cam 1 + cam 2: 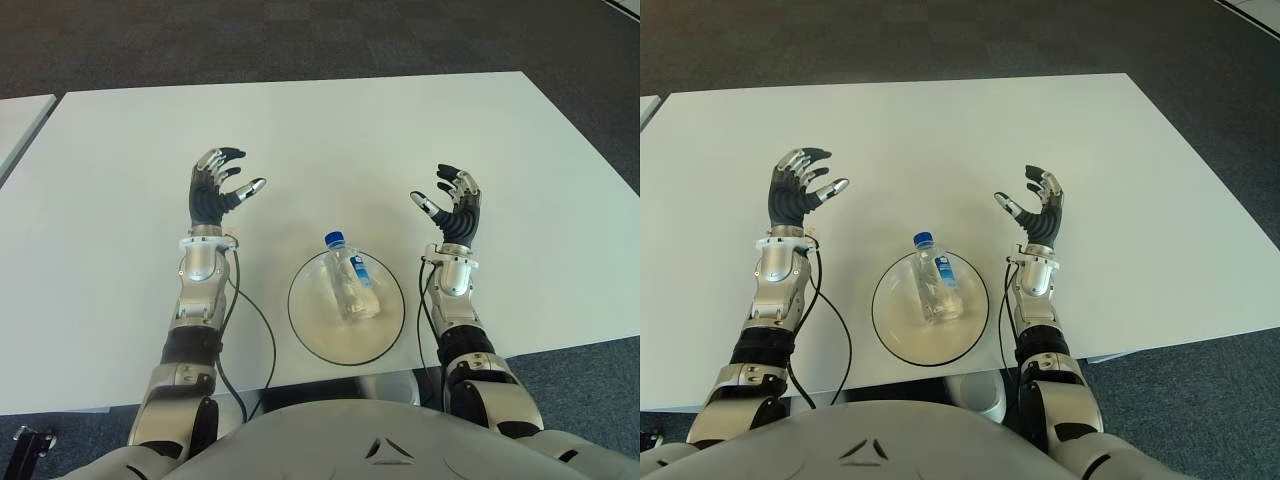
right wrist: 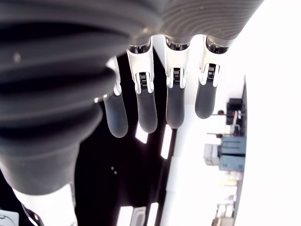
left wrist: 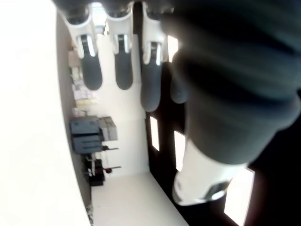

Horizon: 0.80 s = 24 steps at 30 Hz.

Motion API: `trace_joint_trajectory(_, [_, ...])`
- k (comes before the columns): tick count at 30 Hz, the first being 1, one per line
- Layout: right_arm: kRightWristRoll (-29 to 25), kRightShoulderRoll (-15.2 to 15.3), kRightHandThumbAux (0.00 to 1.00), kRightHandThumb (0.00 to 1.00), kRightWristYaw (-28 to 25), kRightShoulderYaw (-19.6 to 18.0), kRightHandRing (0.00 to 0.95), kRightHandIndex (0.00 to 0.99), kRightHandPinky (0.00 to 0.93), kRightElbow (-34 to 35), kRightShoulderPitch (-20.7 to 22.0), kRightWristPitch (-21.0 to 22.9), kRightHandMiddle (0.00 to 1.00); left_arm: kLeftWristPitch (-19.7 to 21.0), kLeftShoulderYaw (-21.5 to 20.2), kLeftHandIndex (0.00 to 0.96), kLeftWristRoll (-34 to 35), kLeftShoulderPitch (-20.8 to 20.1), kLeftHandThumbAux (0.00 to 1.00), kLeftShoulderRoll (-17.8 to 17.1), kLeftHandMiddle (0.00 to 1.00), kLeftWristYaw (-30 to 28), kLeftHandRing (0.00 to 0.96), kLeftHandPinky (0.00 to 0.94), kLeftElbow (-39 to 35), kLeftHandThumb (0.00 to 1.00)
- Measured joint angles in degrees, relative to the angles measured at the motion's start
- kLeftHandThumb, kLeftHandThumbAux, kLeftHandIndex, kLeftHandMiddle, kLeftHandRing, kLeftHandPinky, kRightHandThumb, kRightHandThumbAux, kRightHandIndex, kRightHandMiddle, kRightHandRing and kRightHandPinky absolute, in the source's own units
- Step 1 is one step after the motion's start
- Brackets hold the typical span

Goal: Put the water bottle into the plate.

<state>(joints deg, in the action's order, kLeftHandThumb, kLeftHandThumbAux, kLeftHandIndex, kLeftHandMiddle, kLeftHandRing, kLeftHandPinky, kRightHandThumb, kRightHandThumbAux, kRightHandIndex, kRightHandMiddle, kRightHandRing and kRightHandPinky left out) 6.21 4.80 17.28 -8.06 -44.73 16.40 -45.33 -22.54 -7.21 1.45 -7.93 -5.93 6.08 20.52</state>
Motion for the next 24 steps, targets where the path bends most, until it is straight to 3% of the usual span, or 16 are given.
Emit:
trace_joint_trajectory(10, [-4.1,-0.2,0.795,0.133,-6.0,-0.9,0.369,0.360,0.402,-9.6,3.1,-5.0,0.393,-0.4,-1.0,0.366,-3.3,1.0,0.914,0.2,0.410,4.3,0.395,0.407,2.6,0.000])
trace_joint_trajectory(17, [-4.4,-1.2,0.841,0.082,-6.8,-1.0,0.424,0.409,0.455,-13.0,3.9,-5.2,0.438,-5.0,-0.8,0.377,-4.8,4.2,0.898,0.9,0.423,4.9,0.413,0.420,4.2,0.000])
trace_joint_trajectory(24, [-4.4,-1.4,0.944,0.010,-7.2,-0.9,0.499,0.492,0.525,-15.3,4.6,-3.3,0.491,-9.3,-1.5,0.478,-5.4,5.3,0.953,1.0,0.472,7.1,0.462,0.475,9.5,0.007])
